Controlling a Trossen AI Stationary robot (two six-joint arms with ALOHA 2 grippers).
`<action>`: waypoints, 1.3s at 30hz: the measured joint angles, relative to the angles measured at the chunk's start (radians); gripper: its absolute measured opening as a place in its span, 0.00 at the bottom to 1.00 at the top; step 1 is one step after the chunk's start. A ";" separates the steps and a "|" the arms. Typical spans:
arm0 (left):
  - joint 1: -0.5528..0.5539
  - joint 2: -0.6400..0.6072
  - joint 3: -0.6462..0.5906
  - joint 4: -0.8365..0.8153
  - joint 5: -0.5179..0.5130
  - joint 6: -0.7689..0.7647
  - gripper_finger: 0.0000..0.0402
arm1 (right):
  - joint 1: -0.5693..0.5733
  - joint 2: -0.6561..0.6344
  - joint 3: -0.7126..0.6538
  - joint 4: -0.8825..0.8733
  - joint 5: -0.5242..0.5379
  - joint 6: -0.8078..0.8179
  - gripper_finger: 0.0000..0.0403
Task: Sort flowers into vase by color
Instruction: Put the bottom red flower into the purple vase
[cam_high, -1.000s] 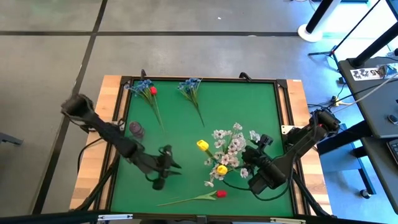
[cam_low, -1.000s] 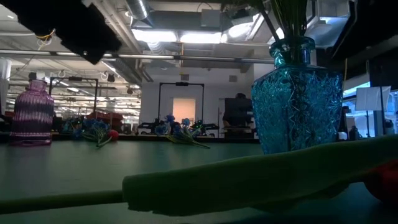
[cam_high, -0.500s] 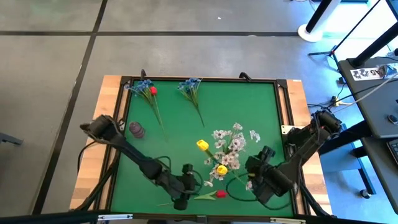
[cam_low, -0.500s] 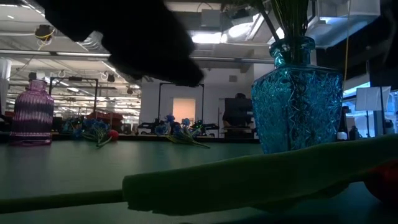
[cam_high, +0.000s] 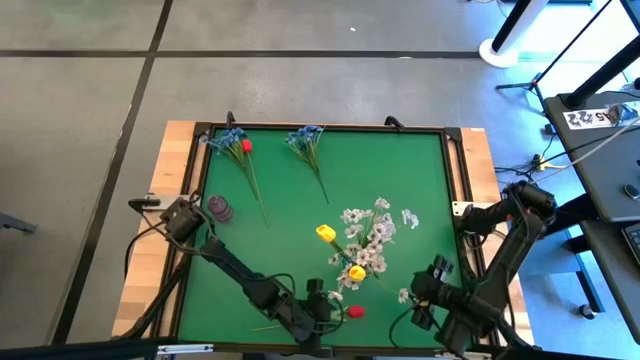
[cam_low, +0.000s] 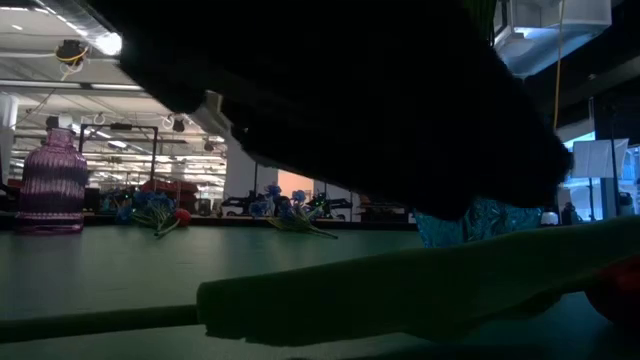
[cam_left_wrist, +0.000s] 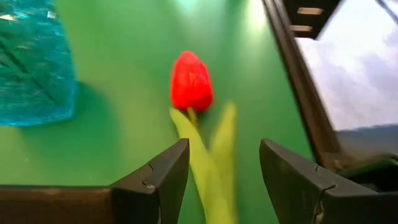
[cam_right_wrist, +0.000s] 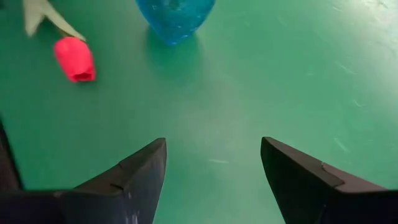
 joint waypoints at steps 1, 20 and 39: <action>0.004 0.004 0.007 -0.016 -0.015 -0.007 0.47 | 0.004 0.000 0.000 0.004 0.001 0.001 0.65; 0.015 0.080 0.013 0.003 -0.027 -0.050 0.47 | 0.003 0.000 0.000 -0.006 0.052 -0.001 0.65; -0.067 -0.093 0.007 -0.565 -0.224 -0.122 0.02 | 0.004 0.000 0.000 0.051 0.042 0.001 0.65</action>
